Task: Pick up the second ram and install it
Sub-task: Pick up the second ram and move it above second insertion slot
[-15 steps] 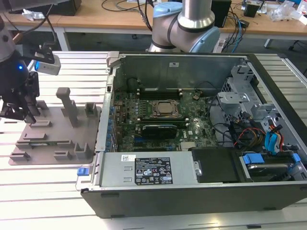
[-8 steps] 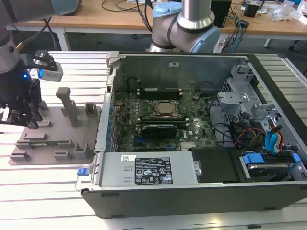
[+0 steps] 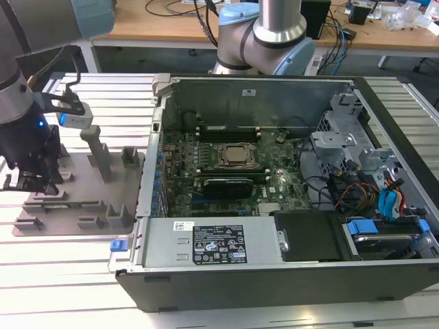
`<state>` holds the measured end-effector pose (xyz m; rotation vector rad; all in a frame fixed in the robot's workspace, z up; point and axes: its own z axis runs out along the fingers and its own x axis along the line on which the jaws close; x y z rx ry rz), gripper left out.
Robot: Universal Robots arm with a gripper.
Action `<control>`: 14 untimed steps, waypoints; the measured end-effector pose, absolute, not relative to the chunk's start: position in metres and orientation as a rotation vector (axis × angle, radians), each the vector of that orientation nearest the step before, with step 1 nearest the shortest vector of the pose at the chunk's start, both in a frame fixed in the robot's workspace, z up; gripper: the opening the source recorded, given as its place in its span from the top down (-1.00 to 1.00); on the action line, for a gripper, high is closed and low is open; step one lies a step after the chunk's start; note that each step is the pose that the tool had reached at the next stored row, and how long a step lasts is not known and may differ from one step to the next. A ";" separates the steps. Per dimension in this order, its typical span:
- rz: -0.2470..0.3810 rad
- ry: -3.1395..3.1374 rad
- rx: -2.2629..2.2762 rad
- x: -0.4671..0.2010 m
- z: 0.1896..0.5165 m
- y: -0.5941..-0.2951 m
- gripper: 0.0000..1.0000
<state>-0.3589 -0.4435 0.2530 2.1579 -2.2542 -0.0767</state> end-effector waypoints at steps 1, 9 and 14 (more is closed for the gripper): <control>-0.078 -2.254 2.158 -0.359 0.249 -0.448 0.40; -0.079 -2.226 2.188 -0.359 0.222 -0.448 0.40; -0.079 -2.217 2.197 -0.359 0.207 -0.447 0.40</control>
